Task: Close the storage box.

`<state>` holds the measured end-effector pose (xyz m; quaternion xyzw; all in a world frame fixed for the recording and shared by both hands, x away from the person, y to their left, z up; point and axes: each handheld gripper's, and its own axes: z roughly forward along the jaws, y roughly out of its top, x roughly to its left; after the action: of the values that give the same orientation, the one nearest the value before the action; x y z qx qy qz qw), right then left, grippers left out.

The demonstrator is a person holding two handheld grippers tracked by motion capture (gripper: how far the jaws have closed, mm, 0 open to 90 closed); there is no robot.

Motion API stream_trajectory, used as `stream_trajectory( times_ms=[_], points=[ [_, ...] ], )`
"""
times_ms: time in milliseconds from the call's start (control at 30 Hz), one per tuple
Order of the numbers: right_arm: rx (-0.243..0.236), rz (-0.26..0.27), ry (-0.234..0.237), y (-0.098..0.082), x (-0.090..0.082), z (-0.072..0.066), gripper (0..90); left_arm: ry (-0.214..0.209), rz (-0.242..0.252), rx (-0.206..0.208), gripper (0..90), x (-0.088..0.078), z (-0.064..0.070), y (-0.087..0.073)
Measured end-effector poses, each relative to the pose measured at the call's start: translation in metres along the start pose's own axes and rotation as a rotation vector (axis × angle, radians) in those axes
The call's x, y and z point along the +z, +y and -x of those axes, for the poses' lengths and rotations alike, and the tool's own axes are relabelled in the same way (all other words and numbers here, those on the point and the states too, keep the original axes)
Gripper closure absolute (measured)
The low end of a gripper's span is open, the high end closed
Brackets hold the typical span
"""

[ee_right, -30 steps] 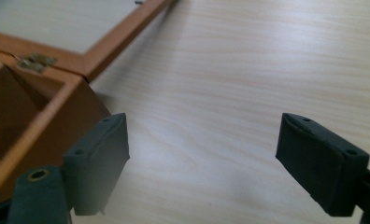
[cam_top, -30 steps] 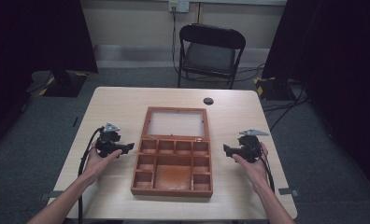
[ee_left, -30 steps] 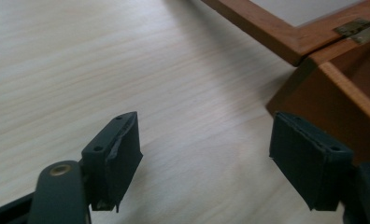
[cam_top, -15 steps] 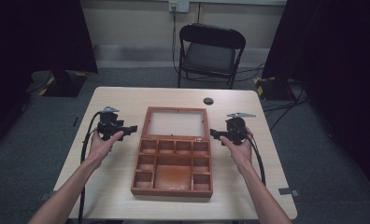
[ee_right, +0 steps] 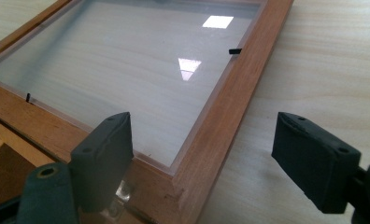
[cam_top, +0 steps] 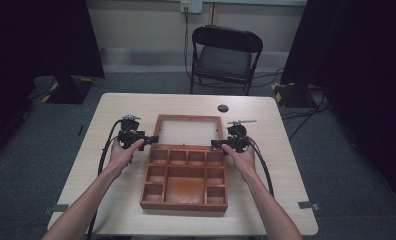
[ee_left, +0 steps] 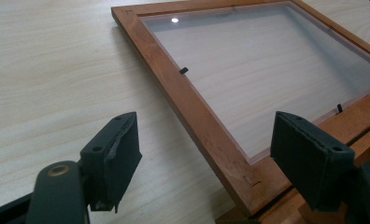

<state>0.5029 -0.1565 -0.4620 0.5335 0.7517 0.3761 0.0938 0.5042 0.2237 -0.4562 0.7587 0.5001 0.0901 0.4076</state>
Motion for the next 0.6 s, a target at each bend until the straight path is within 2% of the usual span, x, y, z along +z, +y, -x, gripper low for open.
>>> stream_trajectory(
  times_ms=[167,233,367,433,500,533,600],
  points=[
    [0.047,-0.011,0.032,-0.001,0.006,0.002,17.7,-0.025,-0.028,-0.013,24.2,0.010,0.003,-0.001],
    [0.054,-0.015,0.027,-0.001,0.007,0.003,16.6,-0.041,-0.039,-0.014,24.3,0.015,0.005,-0.002],
    [0.089,-0.019,0.047,-0.002,0.008,0.005,15.5,-0.035,-0.043,-0.017,24.3,0.019,0.007,-0.001],
    [0.097,-0.017,0.071,-0.002,0.010,0.007,15.4,-0.061,-0.044,-0.040,23.8,0.023,0.006,-0.002],
    [0.109,-0.012,0.094,-0.003,0.012,0.008,15.2,-0.072,-0.038,-0.031,23.5,0.025,0.008,-0.002],
    [0.129,-0.014,0.119,-0.004,0.015,0.007,15.2,-0.068,-0.033,-0.023,22.0,0.027,0.008,-0.002],
    [0.132,-0.013,0.127,-0.004,0.016,0.007,15.2,-0.078,-0.046,-0.035,21.5,0.028,0.008,-0.001]
  ],
)
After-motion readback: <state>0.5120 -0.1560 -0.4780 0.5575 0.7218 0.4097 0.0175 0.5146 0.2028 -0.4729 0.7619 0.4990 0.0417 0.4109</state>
